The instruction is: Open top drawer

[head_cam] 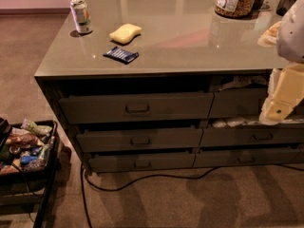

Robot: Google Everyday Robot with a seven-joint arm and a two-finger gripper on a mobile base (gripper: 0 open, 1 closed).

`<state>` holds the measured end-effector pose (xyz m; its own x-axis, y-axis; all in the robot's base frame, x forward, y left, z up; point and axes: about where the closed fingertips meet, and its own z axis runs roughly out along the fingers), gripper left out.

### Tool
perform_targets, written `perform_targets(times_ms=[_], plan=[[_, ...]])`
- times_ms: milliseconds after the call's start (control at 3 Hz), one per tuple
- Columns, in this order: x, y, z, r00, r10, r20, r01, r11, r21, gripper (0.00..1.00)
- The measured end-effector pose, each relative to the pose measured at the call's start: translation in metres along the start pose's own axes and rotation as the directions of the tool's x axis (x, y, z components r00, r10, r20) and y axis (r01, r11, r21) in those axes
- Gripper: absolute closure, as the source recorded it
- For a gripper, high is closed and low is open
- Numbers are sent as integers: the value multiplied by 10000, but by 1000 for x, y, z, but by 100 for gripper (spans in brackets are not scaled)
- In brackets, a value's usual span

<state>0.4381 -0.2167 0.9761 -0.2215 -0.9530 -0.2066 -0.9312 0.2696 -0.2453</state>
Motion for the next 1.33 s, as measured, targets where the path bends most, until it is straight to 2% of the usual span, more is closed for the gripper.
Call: perform_targets(times_ms=[333, 667, 1000, 1333], plan=[[0, 0, 0, 10000, -1, 2, 1, 10000, 0, 0], [0, -2, 2, 9952, -294, 928, 286, 9995, 100, 0], [16, -9, 24, 9617, -442, 2707, 312, 9981, 522, 0], [1, -4, 28, 9037, -1060, 4149, 575, 9901, 1277, 0]])
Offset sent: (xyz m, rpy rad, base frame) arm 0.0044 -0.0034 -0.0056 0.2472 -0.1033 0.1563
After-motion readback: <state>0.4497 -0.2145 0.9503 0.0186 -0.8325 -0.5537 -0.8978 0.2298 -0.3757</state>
